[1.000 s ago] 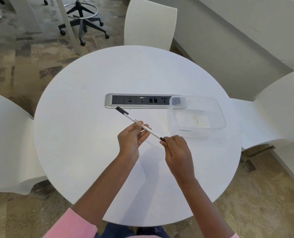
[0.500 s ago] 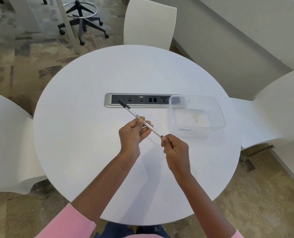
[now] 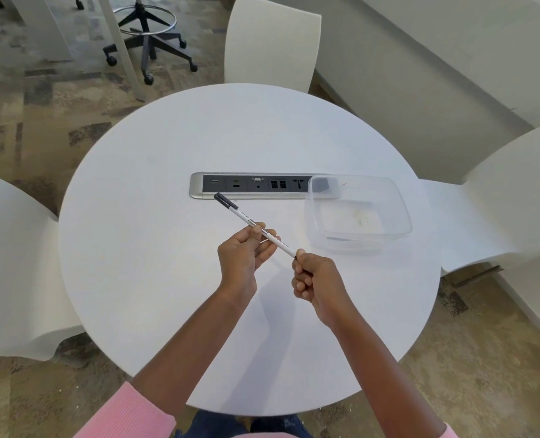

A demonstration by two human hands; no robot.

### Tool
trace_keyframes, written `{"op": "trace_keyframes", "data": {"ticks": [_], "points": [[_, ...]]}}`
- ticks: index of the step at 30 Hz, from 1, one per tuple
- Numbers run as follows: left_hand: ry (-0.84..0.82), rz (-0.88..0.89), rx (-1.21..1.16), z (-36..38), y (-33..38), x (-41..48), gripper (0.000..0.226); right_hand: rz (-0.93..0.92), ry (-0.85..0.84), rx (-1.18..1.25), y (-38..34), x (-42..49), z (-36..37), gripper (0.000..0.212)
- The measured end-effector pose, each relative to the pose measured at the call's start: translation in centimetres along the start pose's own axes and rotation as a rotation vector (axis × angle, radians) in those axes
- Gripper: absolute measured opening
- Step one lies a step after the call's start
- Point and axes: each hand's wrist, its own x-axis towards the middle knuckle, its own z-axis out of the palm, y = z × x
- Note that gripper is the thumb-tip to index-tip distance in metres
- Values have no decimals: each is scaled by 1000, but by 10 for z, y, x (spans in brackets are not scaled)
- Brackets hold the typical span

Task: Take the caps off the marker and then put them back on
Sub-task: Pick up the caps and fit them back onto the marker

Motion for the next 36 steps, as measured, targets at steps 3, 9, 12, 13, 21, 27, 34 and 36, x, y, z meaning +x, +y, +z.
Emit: {"op": "trace_keyframes", "data": {"ticks": [3,9,12,13,21,27,34,36], "points": [[1,-5,-14,1,-1,0,17,31,-22,50,-2,-1,-2,42],[33,7,-64,1,4,1,16,-382,183,-549,8,-6,4,37],[52,10,-70,-2,5,0,15,-628,235,-824,19,-7,-1,16],[54,9,-70,-4,5,0,15,-671,252,-874,20,-7,-2,14],[57,-2,-58,-5,1,-3,14,-887,341,-1097,17,-6,-4,12],[52,-15,-47,-2,-1,-4,14,-777,341,-866,17,-6,1,21],[39,1,22,-2,-1,-4,17,-455,277,-506,16,-10,3,31],[20,19,47,-1,1,-4,18,-370,263,-380,15,-9,3,37]]}}
